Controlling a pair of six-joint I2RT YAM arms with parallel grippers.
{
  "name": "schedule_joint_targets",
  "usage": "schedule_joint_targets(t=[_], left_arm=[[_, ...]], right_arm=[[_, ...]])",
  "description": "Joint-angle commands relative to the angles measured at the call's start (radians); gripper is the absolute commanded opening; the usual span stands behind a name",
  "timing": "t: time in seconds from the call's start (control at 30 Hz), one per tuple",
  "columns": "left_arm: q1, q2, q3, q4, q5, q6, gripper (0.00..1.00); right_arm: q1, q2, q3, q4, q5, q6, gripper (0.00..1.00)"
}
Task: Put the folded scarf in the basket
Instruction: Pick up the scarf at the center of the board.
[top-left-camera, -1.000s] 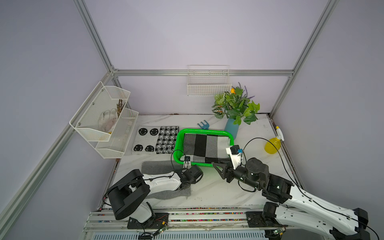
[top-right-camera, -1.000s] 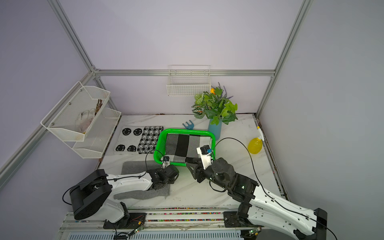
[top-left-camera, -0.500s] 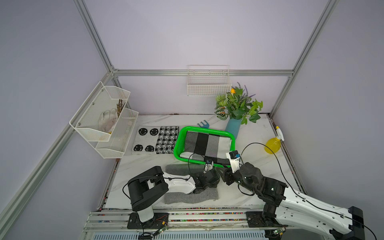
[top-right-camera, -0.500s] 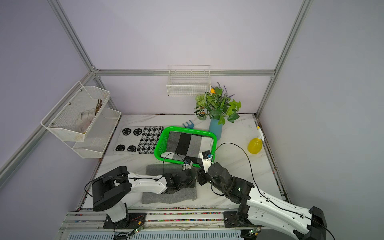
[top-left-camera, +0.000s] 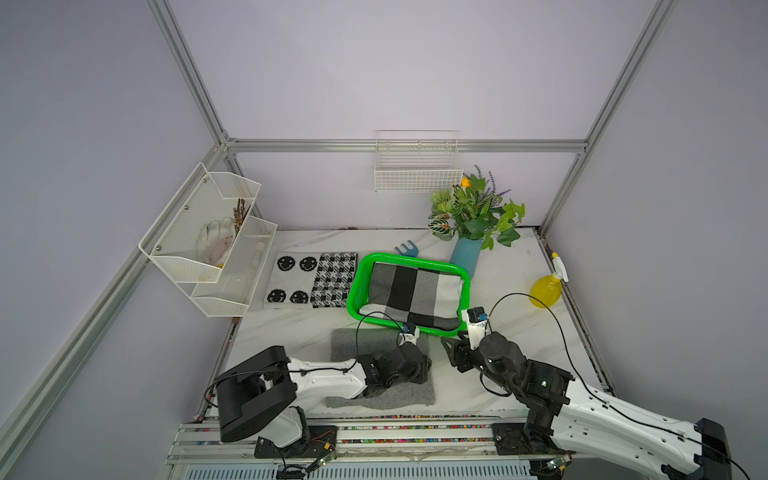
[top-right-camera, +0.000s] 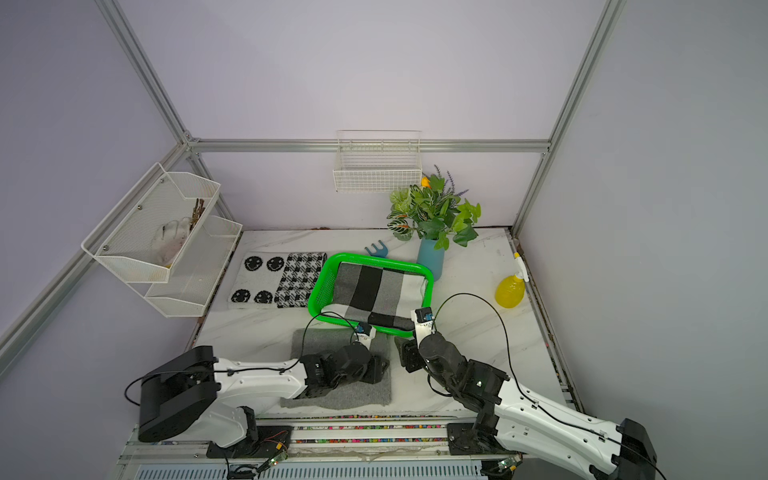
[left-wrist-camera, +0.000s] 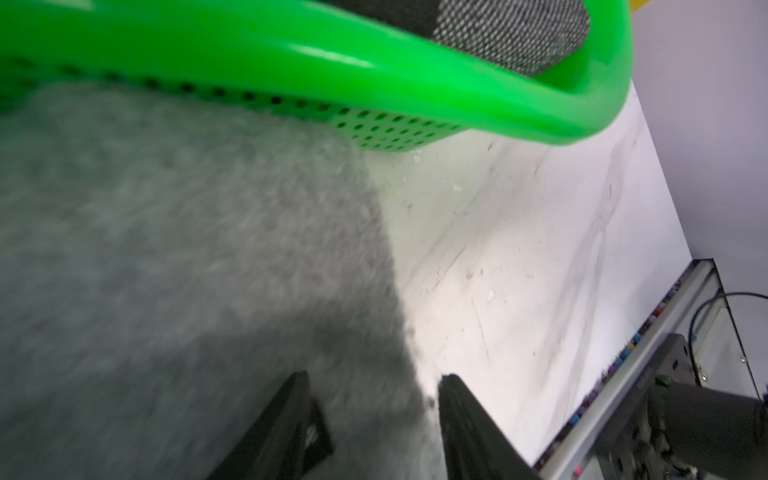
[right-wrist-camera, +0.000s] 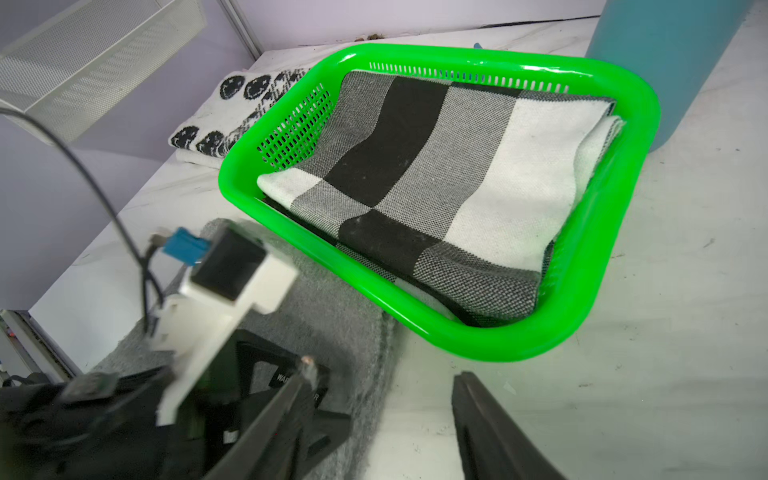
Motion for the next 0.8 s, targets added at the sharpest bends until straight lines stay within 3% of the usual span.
schedule_joint_targets(t=[0.0, 0.07, 0.17, 0.23, 0.33, 0.43, 0.53, 0.63, 0.77], left_arm=[[-0.004, -0.201, -0.056, -0.112, -0.072, -0.009, 0.55], [0.007, -0.300, -0.081, -0.150, -0.120, 0.019, 0.57], [0.024, -0.428, -0.020, -0.408, -0.218, 0.006, 0.60], [0.036, -0.508, -0.054, -0.484, -0.290, -0.011, 0.65], [0.138, -0.603, -0.129, -0.526, -0.227, -0.021, 0.67], [0.185, -0.710, -0.188, -0.590, -0.277, -0.030, 0.68], [0.270, -0.805, -0.243, -0.624, -0.297, -0.021, 0.79], [0.363, -0.853, -0.284, -0.624, -0.241, 0.000, 0.80], [0.409, -0.851, -0.291, -0.643, -0.218, 0.003, 0.81]], right_arm=[[-0.017, -0.027, -0.007, 0.007, -0.029, 0.012, 0.60], [-0.025, 0.005, -0.013, 0.033, -0.088, 0.011, 0.60], [-0.027, 0.115, -0.025, 0.076, -0.188, 0.021, 0.60], [-0.028, 0.177, -0.030, 0.079, -0.235, 0.031, 0.60], [-0.029, 0.199, -0.029, 0.083, -0.271, 0.033, 0.61], [-0.033, 0.200, -0.080, 0.167, -0.319, 0.055, 0.62], [-0.038, 0.248, -0.096, 0.180, -0.339, 0.061, 0.63], [-0.049, 0.299, -0.112, 0.229, -0.369, 0.071, 0.63], [-0.056, 0.362, -0.100, 0.246, -0.391, 0.074, 0.63]])
